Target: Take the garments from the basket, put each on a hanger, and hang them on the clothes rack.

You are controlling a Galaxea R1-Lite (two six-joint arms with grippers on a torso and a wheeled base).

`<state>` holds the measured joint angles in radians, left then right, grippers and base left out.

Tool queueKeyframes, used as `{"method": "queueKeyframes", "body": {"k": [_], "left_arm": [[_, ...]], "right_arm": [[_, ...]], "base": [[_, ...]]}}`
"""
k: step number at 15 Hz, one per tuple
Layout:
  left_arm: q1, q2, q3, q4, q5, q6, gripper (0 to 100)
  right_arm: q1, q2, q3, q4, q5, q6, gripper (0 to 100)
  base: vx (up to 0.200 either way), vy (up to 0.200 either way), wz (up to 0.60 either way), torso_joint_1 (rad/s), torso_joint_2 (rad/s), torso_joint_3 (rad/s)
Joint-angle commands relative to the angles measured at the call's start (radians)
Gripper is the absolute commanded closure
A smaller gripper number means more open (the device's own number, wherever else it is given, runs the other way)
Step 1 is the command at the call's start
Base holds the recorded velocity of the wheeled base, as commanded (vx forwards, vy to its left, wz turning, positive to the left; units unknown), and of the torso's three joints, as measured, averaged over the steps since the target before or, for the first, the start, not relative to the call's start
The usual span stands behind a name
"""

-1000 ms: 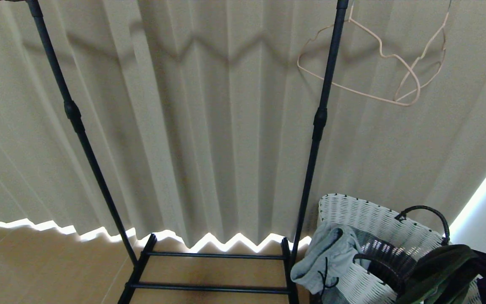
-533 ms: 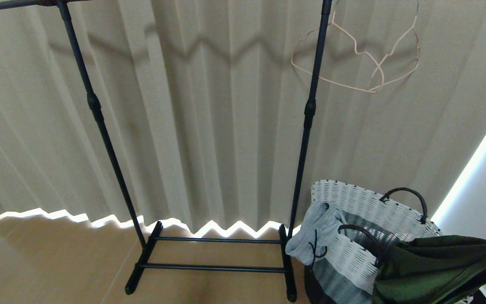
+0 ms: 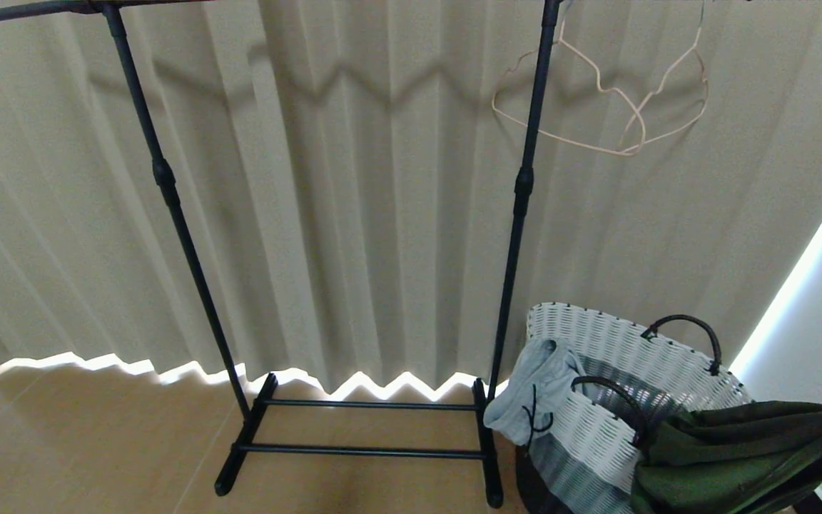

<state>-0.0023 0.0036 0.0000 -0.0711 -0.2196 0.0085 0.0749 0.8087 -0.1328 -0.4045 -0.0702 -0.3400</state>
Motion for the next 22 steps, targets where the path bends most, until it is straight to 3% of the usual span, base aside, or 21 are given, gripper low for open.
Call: {"method": "queueKeyframes", "body": {"k": [1, 4, 8, 13, 15, 17, 20, 21, 22], "left_arm": [[-0.001, -0.001, 0.0, 0.002, 0.0, 0.001, 0], [-0.001, -0.001, 0.0, 0.002, -0.001, 0.001, 0], [-0.001, 0.001, 0.0, 0.004, 0.002, 0.016, 0], [0.001, 0.001, 0.0, 0.007, -0.007, 0.257, 0], [-0.001, 0.001, 0.0, 0.008, -0.037, 0.286, 0], [0.001, -0.001, 0.0, 0.007, -0.035, 0.255, 0], [-0.001, -0.001, 0.0, -0.027, -0.04, 0.074, 0], [-0.002, 0.003, -0.014, -0.046, -0.064, 0.044, 0], [-0.002, 0.003, -0.06, -0.041, -0.142, 0.025, 0]], "right_arm": [[0.014, 0.003, 0.002, -0.001, 0.0, -0.001, 100], [0.016, 0.004, 0.002, -0.001, 0.001, -0.001, 100], [0.074, 0.017, -0.045, -0.002, 0.055, -0.001, 100], [0.226, 0.063, -0.128, -0.013, 0.064, 0.036, 100], [0.27, 0.121, -0.205, -0.014, 0.092, 0.108, 100], [0.298, 0.167, -0.281, -0.014, 0.139, 0.168, 100], [0.413, 0.231, -0.381, -0.017, 0.19, 0.303, 100], [0.451, 0.253, -0.407, -0.02, 0.196, 0.363, 100], [0.487, 0.277, -0.438, -0.02, 0.198, 0.417, 100]], "base": [[0.0, 0.2, 0.0, 0.002, 0.0, 0.007], [0.0, 0.2, 0.0, 0.006, 0.0, -0.002], [0.0, 0.0, 0.0, 0.0, 0.0, 0.0], [0.0, 0.0, 0.0, 0.0, 0.0, 0.0], [0.0, 0.0, 0.0, 0.0, 0.0, 0.0], [0.0, 0.0, 0.0, 0.0, 0.0, 0.0], [0.0, 0.0, 0.0, 0.0, 0.0, 0.0], [0.0, 0.0, 0.0, 0.0, 0.0, 0.0], [0.0, 0.0, 0.0, 0.0, 0.0, 0.0]]}}
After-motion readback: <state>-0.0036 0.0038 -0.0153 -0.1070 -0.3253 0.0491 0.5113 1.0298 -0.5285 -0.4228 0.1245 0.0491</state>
